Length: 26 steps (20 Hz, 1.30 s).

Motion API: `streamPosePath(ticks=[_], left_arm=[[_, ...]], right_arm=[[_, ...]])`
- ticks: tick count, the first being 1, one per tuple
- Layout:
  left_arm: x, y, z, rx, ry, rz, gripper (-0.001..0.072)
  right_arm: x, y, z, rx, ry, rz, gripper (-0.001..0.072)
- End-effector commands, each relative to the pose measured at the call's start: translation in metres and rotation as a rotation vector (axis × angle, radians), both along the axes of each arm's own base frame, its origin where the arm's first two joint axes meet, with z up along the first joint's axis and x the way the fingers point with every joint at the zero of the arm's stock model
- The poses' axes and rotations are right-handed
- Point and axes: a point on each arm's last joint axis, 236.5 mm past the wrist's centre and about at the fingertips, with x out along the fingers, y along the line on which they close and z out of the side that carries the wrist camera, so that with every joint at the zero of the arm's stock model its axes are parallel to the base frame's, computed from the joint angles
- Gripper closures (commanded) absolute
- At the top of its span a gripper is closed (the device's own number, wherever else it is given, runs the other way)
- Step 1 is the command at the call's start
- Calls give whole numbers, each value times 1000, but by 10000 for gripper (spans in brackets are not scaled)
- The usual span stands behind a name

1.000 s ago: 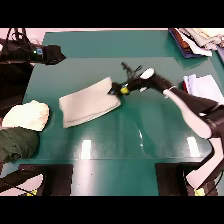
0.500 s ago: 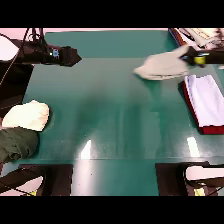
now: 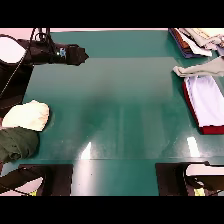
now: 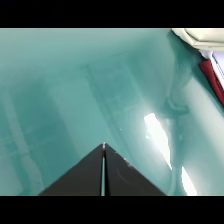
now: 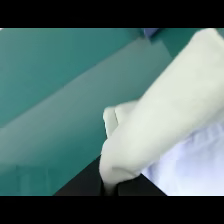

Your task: Fold the shirts.

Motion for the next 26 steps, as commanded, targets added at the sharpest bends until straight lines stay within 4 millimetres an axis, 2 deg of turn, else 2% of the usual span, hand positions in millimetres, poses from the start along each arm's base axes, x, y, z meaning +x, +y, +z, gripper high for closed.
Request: streamPosePath(ticks=[1, 3, 5, 7, 9, 13, 17, 19, 22, 23, 24, 25, 26], left_arm=[[-2, -2, -2, 2, 11, -6, 684], [-4, -2, -4, 6, 18, -10, 684], [-6, -2, -6, 11, 28, -16, 684], [-8, -2, -8, 17, 38, -21, 684], [-9, -2, -10, 22, 48, -26, 683], [-13, -2, -14, 31, 64, -35, 684], [-13, -2, -14, 31, 63, -34, 684], [-13, -2, -14, 33, 62, -35, 683], [-13, -2, -14, 37, 58, -38, 684], [-13, -2, -14, 37, 59, -39, 683], [-13, -2, -14, 37, 59, -39, 683], [-13, -2, -14, 37, 59, -39, 683], [-13, -2, -14, 37, 59, -39, 684]], right_arm=[[6, -10, 53, -69, -105, -15, 696], [6, -9, 90, -117, -169, -10, 696], [4, -6, 115, -152, -205, 2, 696], [0, 1, 124, -162, -204, 30, 696], [-4, 4, 120, -154, -181, 48, 696], [-28, 2, 97, -113, -73, 94, 696], [-77, -25, 55, -153, 129, 39, 696], [-106, -35, 28, -141, 212, -12, 696], [-151, -42, -25, -124, 358, -45, 685], [-165, -41, -38, -103, 394, -57, 556], [-178, -41, -50, -82, 428, -71, 332], [-190, -39, -58, -61, 446, -86, 195], [-200, -40, -60, -47, 458, -101, 148]])
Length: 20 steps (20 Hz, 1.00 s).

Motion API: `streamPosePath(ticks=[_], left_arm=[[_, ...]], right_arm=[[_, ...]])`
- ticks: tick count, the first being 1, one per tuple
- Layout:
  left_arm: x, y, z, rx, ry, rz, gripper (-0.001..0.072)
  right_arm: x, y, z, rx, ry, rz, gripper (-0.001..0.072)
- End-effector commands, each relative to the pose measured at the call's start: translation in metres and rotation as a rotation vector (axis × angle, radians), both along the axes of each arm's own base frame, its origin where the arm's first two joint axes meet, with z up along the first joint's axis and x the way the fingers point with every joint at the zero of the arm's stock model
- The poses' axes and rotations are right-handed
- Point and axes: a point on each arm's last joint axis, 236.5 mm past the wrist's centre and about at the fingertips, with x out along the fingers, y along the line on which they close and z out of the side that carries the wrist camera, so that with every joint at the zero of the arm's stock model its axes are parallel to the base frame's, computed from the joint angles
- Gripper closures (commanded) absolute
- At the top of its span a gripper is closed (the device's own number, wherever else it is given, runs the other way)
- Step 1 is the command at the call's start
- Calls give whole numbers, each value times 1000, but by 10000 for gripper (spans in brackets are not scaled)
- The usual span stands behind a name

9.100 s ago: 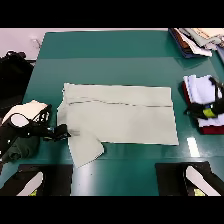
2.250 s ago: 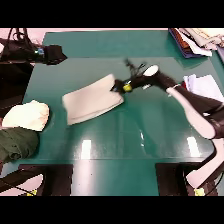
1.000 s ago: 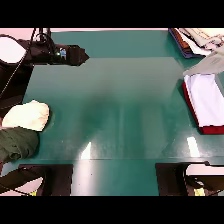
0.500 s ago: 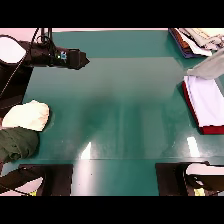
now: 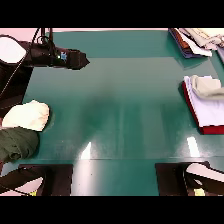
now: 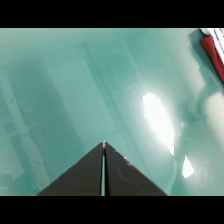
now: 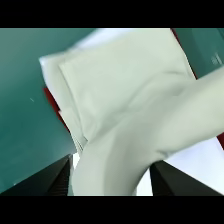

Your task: Fold the shirts.

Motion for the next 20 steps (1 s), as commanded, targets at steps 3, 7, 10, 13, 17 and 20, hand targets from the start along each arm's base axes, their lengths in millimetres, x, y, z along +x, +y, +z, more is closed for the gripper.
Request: streamPosePath(ticks=[3, 7, 10, 13, 17, 20], left_arm=[[0, 0, 0, 3, -2, -2, 683], [0, 0, 0, 3, -1, -2, 683], [-1, 0, -2, 6, 6, -5, 683], [-1, 0, -2, 6, 4, -4, 683], [-1, 0, -1, 4, 4, -4, 683], [-1, 0, -1, 4, 4, -4, 683]], right_arm=[[-59, -8, -5, -14, 52, -116, 138], [-56, 2, 41, -136, -57, -127, 138], [-37, 29, 75, -212, -157, -81, 139], [-13, 90, 94, -188, -233, 62, 140], [12, 204, 103, -127, -289, 386, 143], [12, 281, 102, -101, -301, 611, 145]])
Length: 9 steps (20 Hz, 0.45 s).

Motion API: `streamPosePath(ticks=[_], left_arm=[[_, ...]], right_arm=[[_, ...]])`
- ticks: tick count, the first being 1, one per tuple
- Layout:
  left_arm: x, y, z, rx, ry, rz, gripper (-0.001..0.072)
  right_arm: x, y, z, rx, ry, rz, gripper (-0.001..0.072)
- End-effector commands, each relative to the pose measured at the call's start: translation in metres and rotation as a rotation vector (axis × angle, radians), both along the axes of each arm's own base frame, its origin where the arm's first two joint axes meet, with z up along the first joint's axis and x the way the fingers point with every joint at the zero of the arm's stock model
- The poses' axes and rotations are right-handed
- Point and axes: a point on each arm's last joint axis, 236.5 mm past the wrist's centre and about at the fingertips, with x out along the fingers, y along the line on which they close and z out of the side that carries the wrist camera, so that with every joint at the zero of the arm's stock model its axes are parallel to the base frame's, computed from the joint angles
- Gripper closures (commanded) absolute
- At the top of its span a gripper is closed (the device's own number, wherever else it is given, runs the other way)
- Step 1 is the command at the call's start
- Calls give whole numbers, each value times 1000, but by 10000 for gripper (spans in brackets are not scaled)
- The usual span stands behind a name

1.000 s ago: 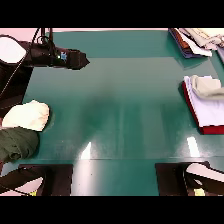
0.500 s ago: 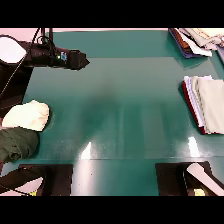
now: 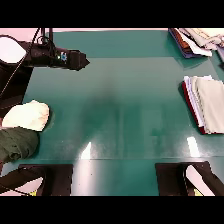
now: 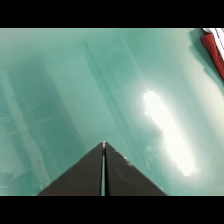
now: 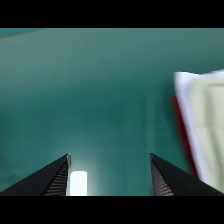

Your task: Fold the shirts.

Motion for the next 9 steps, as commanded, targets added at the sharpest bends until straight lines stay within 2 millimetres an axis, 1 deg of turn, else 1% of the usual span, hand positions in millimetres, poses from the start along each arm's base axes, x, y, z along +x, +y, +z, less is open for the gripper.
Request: streamPosePath(ticks=[1, 2, 3, 4, 5, 7, 9], left_arm=[[0, 0, 0, -1, 0, 0, 683], [0, 0, 0, -1, 0, 0, 683], [0, 0, 0, -1, 0, 0, 683], [0, 0, 0, -1, 0, 0, 683], [0, 0, 0, -1, 0, 0, 683], [0, 0, 0, -1, 0, 0, 683], [0, 0, 0, -1, 0, 0, 683]], right_arm=[[-5, 92, 3, 5, -12, 263, 147], [-8, 110, 4, 5, -16, 315, 182], [-12, 127, 5, 6, -20, 365, 282], [-16, 140, 5, 6, -23, 404, 446], [-20, 151, 5, 6, -22, 438, 693], [-25, 164, 5, 7, -23, 479, 695], [-26, 168, 6, 8, -24, 489, 695]])
